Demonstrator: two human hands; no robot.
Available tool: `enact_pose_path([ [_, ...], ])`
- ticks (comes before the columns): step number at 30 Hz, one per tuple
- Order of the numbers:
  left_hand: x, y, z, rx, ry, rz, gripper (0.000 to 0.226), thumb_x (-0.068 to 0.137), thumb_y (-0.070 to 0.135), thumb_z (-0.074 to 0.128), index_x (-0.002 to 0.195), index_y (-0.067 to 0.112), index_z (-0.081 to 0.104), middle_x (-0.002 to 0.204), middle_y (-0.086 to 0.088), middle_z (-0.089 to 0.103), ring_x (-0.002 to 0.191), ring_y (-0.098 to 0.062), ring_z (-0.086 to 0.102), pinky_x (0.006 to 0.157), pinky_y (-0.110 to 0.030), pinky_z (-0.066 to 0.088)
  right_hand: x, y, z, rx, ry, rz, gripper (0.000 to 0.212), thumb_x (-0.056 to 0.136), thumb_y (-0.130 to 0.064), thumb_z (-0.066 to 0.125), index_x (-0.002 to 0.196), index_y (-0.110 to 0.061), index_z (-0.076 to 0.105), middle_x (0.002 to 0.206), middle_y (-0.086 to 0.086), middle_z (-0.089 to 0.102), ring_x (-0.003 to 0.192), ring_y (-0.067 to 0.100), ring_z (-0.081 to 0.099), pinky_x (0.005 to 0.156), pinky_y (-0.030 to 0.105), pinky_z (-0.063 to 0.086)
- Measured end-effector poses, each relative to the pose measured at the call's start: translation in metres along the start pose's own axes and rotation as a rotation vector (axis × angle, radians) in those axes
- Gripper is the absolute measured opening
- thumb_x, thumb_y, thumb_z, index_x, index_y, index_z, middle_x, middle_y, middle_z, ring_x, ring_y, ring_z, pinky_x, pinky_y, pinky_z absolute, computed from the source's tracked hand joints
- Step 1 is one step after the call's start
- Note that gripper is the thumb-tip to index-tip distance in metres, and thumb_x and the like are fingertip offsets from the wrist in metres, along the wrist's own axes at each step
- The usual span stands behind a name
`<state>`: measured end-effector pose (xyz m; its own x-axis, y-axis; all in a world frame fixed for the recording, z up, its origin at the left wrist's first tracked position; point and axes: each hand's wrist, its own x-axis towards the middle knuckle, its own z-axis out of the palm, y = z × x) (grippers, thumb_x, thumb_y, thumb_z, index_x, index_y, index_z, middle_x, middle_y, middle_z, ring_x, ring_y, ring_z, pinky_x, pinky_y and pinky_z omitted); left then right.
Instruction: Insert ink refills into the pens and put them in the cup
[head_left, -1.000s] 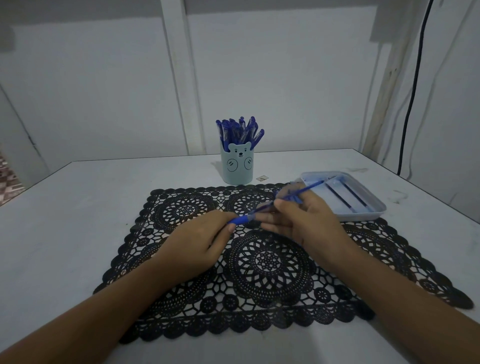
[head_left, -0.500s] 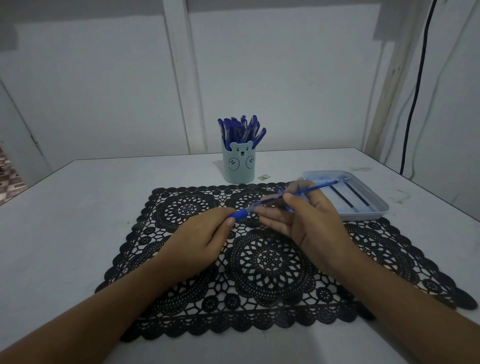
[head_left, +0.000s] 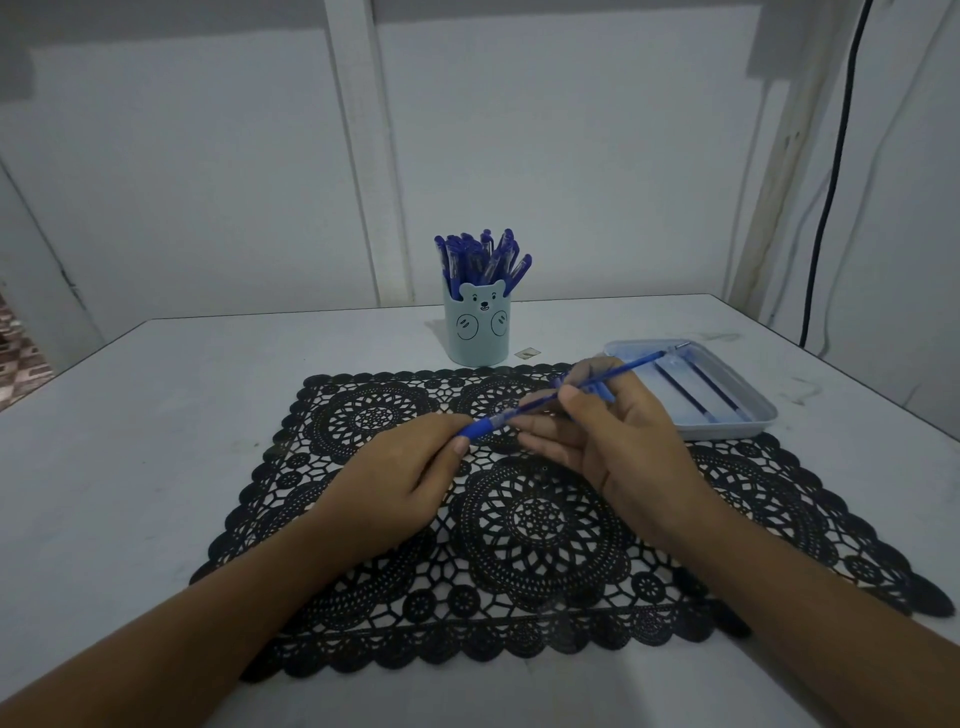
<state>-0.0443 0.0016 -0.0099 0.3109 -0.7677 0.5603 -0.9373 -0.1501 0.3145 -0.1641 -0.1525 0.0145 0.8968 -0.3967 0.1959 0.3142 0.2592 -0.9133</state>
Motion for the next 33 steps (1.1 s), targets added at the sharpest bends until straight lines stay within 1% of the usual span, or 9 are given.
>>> enact_pose_path([
  [6,0.0,-0.001,0.001,-0.017,0.013,-0.023,0.038,0.091,0.036,0.031,0.109,0.015,0.058,0.07,0.021,0.049,0.071,0.003,0.049,0.063,-0.006,0.036,-0.001,-0.001,-0.001,-0.113,-0.011,-0.037,0.007,0.093,-0.004,0.043,0.09,-0.009,0.046,0.084,0.008,0.07,0.086,0.025,0.069,0.076,0.03,0.057],
  [16,0.0,-0.001,0.001,-0.04,0.0,-0.008,0.037,0.091,0.035,0.033,0.11,0.015,0.058,0.071,0.017,0.052,0.068,0.001,0.049,0.06,-0.009,0.036,-0.002,0.0,0.0,-0.098,-0.047,0.019,0.012,0.092,0.0,0.043,0.087,-0.008,0.05,0.088,0.01,0.069,0.086,0.022,0.069,0.073,0.029,0.057],
  [19,-0.001,-0.002,0.001,-0.033,-0.01,-0.009,0.038,0.091,0.036,0.032,0.11,0.016,0.058,0.073,0.018,0.052,0.069,0.002,0.049,0.061,-0.009,0.037,-0.001,0.001,0.0,-0.22,-0.059,0.012,0.012,0.088,0.001,0.049,0.089,-0.008,0.057,0.085,0.009,0.067,0.08,0.017,0.069,0.07,0.027,0.057],
  [21,-0.001,-0.002,0.002,-0.02,-0.019,-0.009,0.039,0.091,0.038,0.031,0.111,0.017,0.058,0.078,0.017,0.054,0.072,0.0,0.05,0.065,-0.014,0.039,-0.002,0.0,-0.001,-0.397,-0.077,0.026,0.016,0.086,-0.005,0.056,0.099,-0.015,0.059,0.08,0.006,0.064,0.069,0.011,0.065,0.064,0.023,0.055],
  [23,-0.001,-0.002,0.002,-0.011,-0.016,-0.016,0.04,0.091,0.039,0.031,0.111,0.017,0.058,0.079,0.013,0.056,0.073,-0.002,0.05,0.066,-0.017,0.04,-0.002,0.0,-0.002,-0.498,-0.084,0.07,0.028,0.085,-0.016,0.059,0.111,-0.025,0.054,0.077,0.0,0.063,0.064,0.007,0.061,0.059,0.022,0.051],
  [25,-0.001,-0.003,0.001,-0.015,-0.002,-0.035,0.04,0.091,0.039,0.03,0.11,0.017,0.058,0.076,0.013,0.056,0.073,-0.002,0.05,0.064,-0.015,0.039,-0.001,-0.003,-0.003,-0.383,-0.029,0.095,0.027,0.086,-0.023,0.056,0.113,-0.024,0.052,0.072,-0.001,0.063,0.06,0.009,0.059,0.054,0.024,0.046],
  [28,0.0,-0.004,0.001,-0.007,0.014,-0.067,0.035,0.093,0.036,0.034,0.11,0.017,0.058,0.077,0.015,0.056,0.077,0.002,0.05,0.066,-0.01,0.038,0.0,-0.011,-0.005,-0.132,0.145,0.013,0.009,0.093,-0.021,0.046,0.098,-0.016,0.052,0.069,0.005,0.059,0.054,0.013,0.054,0.048,0.024,0.042],
  [30,0.001,-0.004,0.001,-0.001,0.012,-0.081,0.031,0.093,0.03,0.036,0.11,0.017,0.059,0.077,0.015,0.055,0.078,0.003,0.049,0.067,-0.009,0.037,0.0,-0.013,-0.007,-0.145,0.235,-0.088,0.009,0.094,-0.016,0.044,0.09,-0.012,0.051,0.067,0.005,0.058,0.052,0.013,0.054,0.046,0.023,0.043],
  [33,0.0,-0.003,0.001,0.01,-0.016,-0.06,0.037,0.092,0.036,0.033,0.111,0.017,0.058,0.076,0.015,0.054,0.076,-0.002,0.049,0.065,-0.015,0.039,0.0,-0.01,-0.011,-0.375,0.242,-0.15,0.01,0.092,-0.013,0.049,0.085,-0.011,0.057,0.064,0.0,0.058,0.05,0.006,0.054,0.046,0.019,0.046],
])
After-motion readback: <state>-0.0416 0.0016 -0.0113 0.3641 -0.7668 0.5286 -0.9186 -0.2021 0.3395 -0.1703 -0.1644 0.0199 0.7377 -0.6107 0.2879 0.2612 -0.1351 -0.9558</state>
